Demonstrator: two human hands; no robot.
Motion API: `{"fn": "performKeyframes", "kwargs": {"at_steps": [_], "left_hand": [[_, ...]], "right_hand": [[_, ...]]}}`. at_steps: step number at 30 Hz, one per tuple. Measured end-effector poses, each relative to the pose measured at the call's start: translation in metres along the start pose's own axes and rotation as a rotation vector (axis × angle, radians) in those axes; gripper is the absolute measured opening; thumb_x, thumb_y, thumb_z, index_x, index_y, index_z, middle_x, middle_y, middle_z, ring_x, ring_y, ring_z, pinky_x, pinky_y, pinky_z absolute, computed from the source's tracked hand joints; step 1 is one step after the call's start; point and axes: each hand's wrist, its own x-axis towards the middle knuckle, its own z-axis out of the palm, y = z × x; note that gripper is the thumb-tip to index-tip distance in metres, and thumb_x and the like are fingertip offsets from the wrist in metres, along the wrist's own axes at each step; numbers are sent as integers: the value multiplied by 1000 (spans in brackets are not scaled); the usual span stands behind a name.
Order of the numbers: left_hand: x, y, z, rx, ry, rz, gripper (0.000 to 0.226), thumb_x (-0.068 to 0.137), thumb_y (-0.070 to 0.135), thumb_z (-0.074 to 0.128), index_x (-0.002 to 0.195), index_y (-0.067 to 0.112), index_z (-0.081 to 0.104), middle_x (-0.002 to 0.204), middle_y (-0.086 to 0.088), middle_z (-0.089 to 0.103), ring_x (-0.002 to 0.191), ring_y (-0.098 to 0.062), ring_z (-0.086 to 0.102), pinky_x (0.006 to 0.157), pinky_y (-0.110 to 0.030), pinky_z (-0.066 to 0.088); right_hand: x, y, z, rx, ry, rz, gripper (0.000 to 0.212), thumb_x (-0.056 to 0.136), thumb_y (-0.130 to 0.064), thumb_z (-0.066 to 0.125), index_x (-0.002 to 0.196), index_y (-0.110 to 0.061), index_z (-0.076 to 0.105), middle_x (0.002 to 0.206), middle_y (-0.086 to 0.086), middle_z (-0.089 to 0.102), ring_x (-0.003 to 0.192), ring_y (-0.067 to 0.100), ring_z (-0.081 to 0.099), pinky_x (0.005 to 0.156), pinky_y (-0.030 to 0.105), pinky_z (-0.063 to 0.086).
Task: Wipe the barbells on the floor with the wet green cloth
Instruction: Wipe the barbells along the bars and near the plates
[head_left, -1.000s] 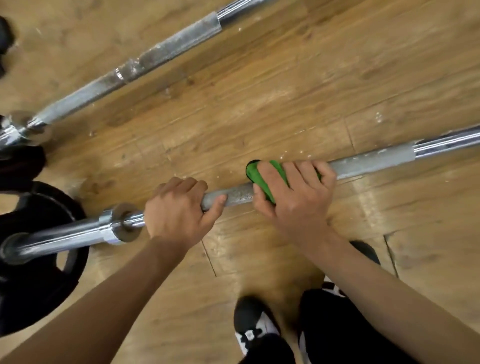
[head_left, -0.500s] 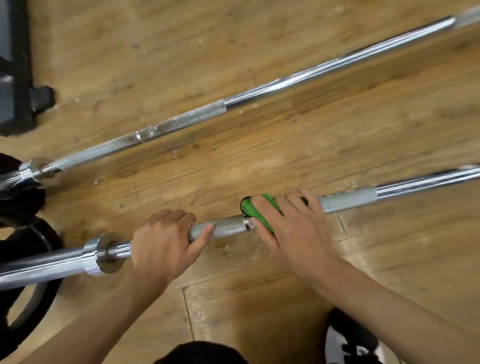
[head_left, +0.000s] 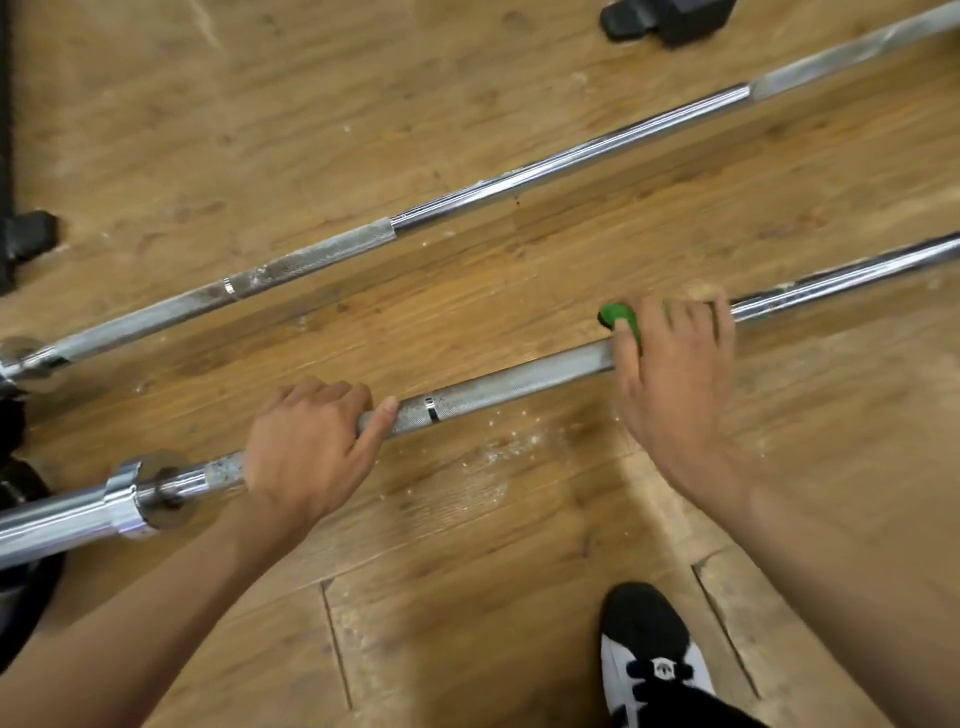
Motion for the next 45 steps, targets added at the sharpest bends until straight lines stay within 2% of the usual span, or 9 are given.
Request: {"fn": "performKeyframes", "kwargs": {"at_steps": [5,10,16,21,26,31,36,39,45], "left_hand": [[-5,5,2,25,39,-26,67,107,59,17,74,21,61,72,1,67,76,-32,62,70,-41,41],[-11,10,-1,-33,91,-51,62,108,56,21,71,23,58,67,4,63,69,-29,61,54,-29,28],[-21,18,-3,-57,87,-64,68,108,58,15,76,22,64,72,6,64,74,-27,64,52,-27,24],[-33,26,-1,-24,67,-67,60,108,52,23,81,23,68,77,4,68,79,-29,66,56,-31,18],[-48,36,-3,-60,90,-66,54,110,42,26,75,20,62,72,3,65,73,-29,64,56,-31,19],[-59,34,-1,-119,51,-29,52,111,40,23,84,21,63,81,3,67,82,-28,64,63,-35,40],[-67,32,-2,-149,7,17,51,112,43,21,100,26,67,102,9,71,100,-23,63,73,-36,49],[-71,35,-1,-176,-29,11,54,111,45,17,104,25,67,107,10,70,106,-22,62,73,-36,50],[-90,21,0,-192,-57,107,55,111,46,23,124,9,62,122,-7,68,119,-30,62,78,-46,58]], "right_hand": [[-48,-108,20,117,-170,-286,37,109,-41,34,126,-26,63,105,-1,72,104,24,64,126,49,19],[-48,-93,19,97,-163,-540,38,110,-44,37,138,-25,55,104,1,71,101,23,66,128,51,17],[-21,9,4,-40,-53,-308,42,111,-42,36,134,-16,60,107,6,73,104,28,66,126,58,17],[-43,-25,2,40,-8,-115,32,107,-31,42,121,-15,65,99,8,68,100,32,57,123,53,27],[-84,-92,8,83,-141,-355,33,109,-35,40,129,-22,62,104,3,69,101,27,60,123,49,28],[-91,-80,8,84,-143,-606,39,110,-39,39,141,-25,59,98,6,67,95,28,61,125,47,26],[-78,-11,1,24,-74,-442,42,112,-37,35,131,-14,64,104,13,68,103,36,62,124,50,26],[-91,-22,-4,45,-72,-340,37,110,-31,37,131,-14,63,106,12,67,103,36,59,120,49,29],[-133,-97,14,142,-104,-618,37,111,-34,43,138,-18,61,106,9,65,97,31,58,108,47,39]]}}
